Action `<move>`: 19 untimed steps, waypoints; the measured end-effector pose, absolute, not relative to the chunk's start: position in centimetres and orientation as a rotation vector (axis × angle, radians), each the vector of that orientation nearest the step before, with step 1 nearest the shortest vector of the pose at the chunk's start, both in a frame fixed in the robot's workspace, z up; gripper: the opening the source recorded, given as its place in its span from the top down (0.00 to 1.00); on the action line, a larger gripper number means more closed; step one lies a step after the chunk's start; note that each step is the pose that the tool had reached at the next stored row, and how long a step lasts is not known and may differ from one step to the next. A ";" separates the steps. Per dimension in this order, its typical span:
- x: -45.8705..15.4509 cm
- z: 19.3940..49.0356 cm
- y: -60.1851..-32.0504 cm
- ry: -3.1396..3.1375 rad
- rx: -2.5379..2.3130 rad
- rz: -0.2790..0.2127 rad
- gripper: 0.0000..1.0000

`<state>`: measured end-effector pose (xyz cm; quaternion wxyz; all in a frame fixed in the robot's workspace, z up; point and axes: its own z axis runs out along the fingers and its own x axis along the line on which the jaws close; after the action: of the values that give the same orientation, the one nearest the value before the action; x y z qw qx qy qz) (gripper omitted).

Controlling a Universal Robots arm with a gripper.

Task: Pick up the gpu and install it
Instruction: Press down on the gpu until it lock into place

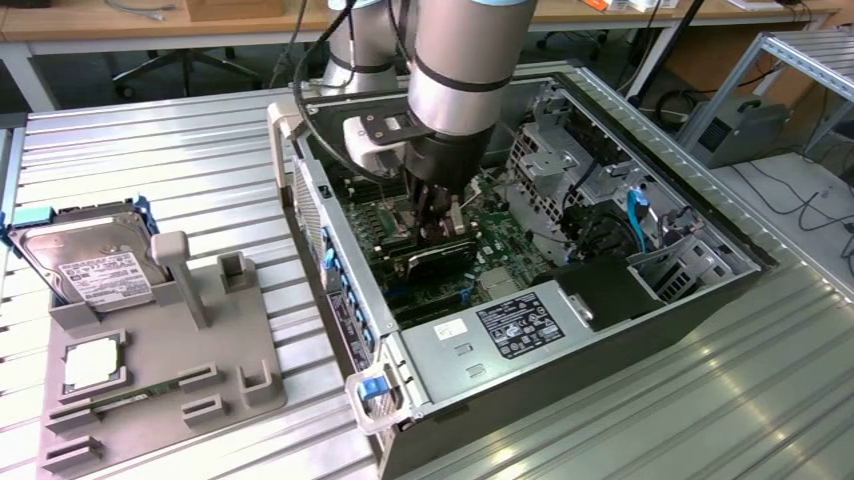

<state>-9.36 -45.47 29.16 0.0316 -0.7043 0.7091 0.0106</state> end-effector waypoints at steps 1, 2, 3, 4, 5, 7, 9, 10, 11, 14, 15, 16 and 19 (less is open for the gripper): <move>-9.8 28.7 -45.4 2.184 -2.169 0.032 0.89; -9.5 28.0 -45.4 2.184 -2.169 0.033 0.89; -9.0 27.7 -45.4 2.185 -2.170 0.033 0.89; -9.0 27.7 -45.4 2.185 -2.170 0.033 0.89; -9.0 27.7 -45.4 2.184 -2.170 0.033 0.89; -9.0 27.7 -45.5 2.184 -2.170 0.033 0.89; -9.0 27.7 -45.5 2.184 -2.170 0.033 0.89; -9.0 27.7 -45.5 2.185 -2.170 0.033 0.89; -9.0 27.6 -45.5 2.184 -2.170 0.033 0.89; -9.0 27.5 -45.5 2.184 -2.170 0.033 0.89; -9.0 27.5 -45.5 2.185 -2.170 0.033 0.89; -9.0 27.5 -45.5 2.185 -2.170 0.033 0.89; -9.0 27.4 -45.5 2.184 -2.170 0.033 0.89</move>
<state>-9.01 -45.54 27.43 0.0313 -0.7043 0.7091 0.0109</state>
